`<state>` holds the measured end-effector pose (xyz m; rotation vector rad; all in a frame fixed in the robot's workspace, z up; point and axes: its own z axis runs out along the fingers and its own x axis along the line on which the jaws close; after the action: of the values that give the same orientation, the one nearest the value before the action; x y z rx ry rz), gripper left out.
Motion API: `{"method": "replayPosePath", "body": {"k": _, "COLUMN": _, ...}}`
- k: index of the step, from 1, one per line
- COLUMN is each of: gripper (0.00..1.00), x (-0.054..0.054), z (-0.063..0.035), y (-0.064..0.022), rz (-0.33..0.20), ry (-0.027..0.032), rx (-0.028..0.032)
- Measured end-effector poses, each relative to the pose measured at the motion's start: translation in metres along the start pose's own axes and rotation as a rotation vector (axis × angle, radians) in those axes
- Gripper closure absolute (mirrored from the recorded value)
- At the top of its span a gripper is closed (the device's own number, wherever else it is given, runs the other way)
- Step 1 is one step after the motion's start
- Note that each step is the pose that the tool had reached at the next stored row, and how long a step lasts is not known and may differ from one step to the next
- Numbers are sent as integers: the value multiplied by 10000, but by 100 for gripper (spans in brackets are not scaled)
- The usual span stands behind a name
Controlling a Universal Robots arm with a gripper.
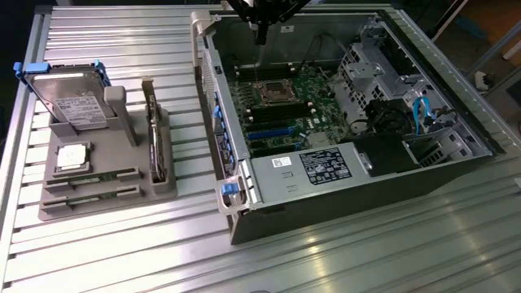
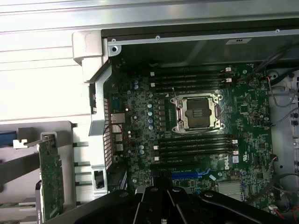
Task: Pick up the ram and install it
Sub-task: 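Reach for the ram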
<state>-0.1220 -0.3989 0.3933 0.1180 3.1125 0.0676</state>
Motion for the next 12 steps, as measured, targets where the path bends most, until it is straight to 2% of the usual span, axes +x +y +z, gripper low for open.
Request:
{"method": "replayPosePath", "body": {"k": 6, "gripper": 89, "x": 4, "z": 0, "y": 0, "rz": 0, "ry": -1, "rx": -1}}
{"method": "replayPosePath", "body": {"k": 12, "gripper": 89, "x": 97, "z": -3, "y": -7, "rz": -1, "ry": 0, "rx": 0}}
